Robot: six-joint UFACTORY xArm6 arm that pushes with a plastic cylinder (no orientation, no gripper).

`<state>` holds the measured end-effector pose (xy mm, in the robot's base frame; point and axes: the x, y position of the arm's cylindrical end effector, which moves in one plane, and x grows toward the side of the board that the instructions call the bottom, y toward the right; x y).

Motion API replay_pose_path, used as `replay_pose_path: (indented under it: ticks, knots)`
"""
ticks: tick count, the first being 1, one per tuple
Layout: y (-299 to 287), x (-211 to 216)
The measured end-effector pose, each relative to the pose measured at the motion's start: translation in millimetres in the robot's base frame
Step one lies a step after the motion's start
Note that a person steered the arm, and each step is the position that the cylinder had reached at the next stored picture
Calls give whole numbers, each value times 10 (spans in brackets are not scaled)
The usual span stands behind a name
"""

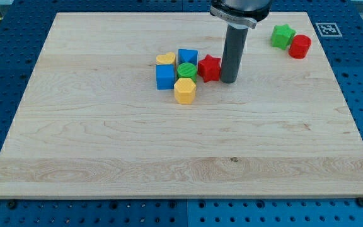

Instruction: Move your arm on top right of the green star

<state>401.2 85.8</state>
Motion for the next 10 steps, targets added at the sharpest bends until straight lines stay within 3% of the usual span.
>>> replay_pose_path:
  ticks: [8, 10]
  knots:
    - [539, -38]
    - [722, -294]
